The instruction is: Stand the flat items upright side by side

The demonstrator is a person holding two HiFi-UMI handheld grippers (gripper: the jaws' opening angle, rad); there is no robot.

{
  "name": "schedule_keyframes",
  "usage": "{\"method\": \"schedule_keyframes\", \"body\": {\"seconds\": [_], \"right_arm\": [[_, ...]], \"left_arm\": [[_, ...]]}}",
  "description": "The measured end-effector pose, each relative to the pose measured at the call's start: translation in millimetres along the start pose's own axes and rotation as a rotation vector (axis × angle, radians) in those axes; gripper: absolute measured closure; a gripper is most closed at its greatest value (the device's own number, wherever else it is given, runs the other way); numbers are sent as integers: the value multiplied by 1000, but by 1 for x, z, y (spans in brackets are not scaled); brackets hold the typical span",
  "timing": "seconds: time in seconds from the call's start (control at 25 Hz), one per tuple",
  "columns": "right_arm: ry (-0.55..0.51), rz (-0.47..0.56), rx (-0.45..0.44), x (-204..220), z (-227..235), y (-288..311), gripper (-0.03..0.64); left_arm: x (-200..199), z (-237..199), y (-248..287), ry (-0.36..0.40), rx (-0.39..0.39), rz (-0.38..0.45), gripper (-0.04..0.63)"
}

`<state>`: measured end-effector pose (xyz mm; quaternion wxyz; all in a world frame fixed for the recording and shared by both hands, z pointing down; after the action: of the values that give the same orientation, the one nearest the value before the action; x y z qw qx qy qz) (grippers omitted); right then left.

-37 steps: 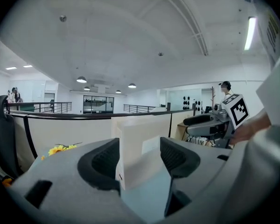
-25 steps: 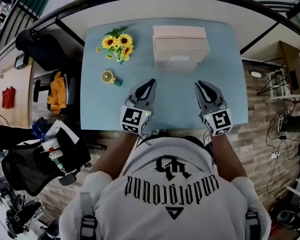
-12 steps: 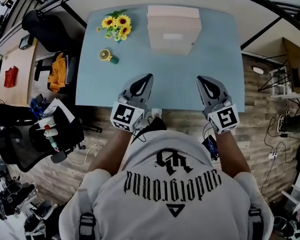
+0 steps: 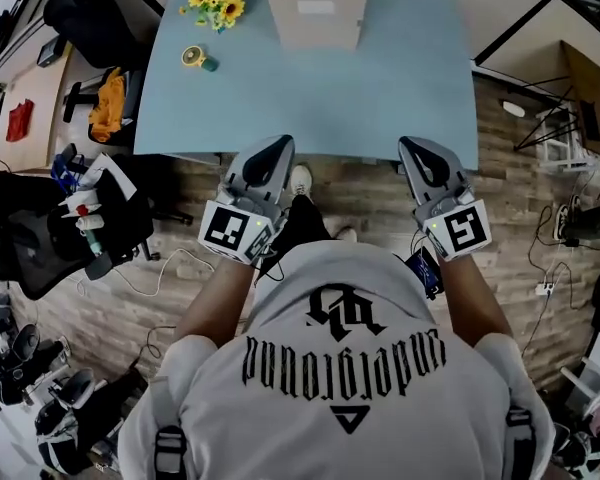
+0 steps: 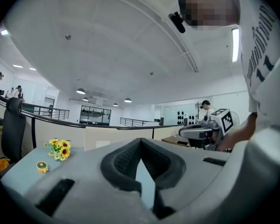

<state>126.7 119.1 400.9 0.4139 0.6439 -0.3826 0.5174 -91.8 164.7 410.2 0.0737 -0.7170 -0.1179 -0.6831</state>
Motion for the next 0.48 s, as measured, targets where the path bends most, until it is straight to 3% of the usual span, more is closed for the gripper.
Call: {"method": "schedule_keyframes", "body": {"seconds": [0.48], "right_arm": [[-10,30,-8,-15,-69,-75,612]], "left_arm": [[-18,69,-67,52,23,25,594]]}}
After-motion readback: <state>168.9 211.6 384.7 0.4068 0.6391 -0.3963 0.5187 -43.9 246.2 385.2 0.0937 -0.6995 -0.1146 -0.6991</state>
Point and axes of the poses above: the fingertips, and each gripper's own axes: y forward along the fingers, z to its right, x out of its underside, the point moved 4 cm from there along -y, backward along the fingers, and after that the axes turned 12 degrees about -x, right-handed, at the moved point
